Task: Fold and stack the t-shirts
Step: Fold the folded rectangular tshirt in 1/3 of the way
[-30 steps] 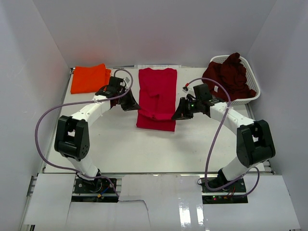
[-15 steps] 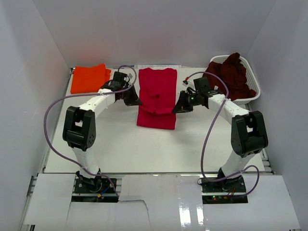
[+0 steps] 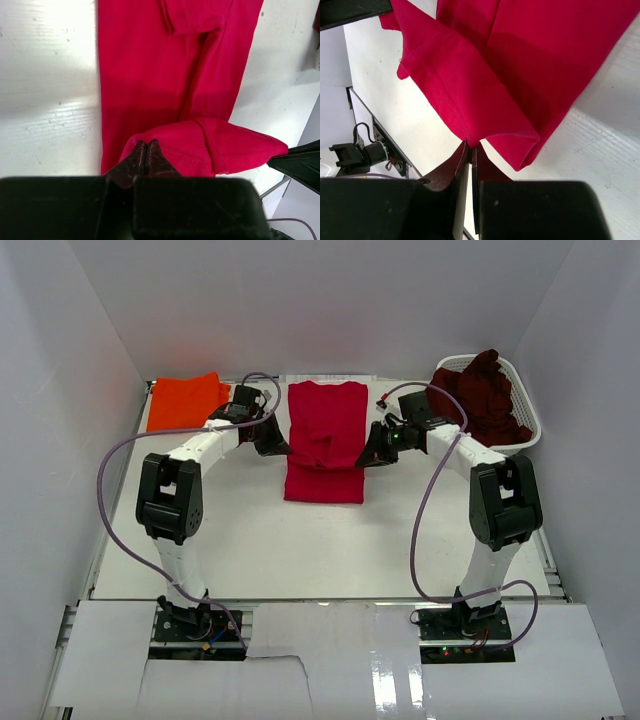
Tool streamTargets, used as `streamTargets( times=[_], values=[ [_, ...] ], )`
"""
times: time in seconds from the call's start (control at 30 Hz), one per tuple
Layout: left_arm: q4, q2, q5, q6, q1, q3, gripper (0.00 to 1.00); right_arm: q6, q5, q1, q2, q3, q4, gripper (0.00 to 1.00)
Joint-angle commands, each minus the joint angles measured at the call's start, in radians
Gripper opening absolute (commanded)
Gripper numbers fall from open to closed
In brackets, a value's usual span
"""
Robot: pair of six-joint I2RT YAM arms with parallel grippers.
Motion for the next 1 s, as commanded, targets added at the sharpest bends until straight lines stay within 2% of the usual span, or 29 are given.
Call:
streamTargets(
  times=[0.0,0.97],
  values=[
    [0.006,-0.001,-0.006,0.019,0.014,0.05,0.0,-0.025,-0.018,-0.005,0.016,0.063,-0.023,0.08],
    [-0.032,0.2,0.008,0.046,0.019,0.277,0.02,-0.048,-0.032,-0.045,0.209,0.261,-0.052,0.08]
  ],
)
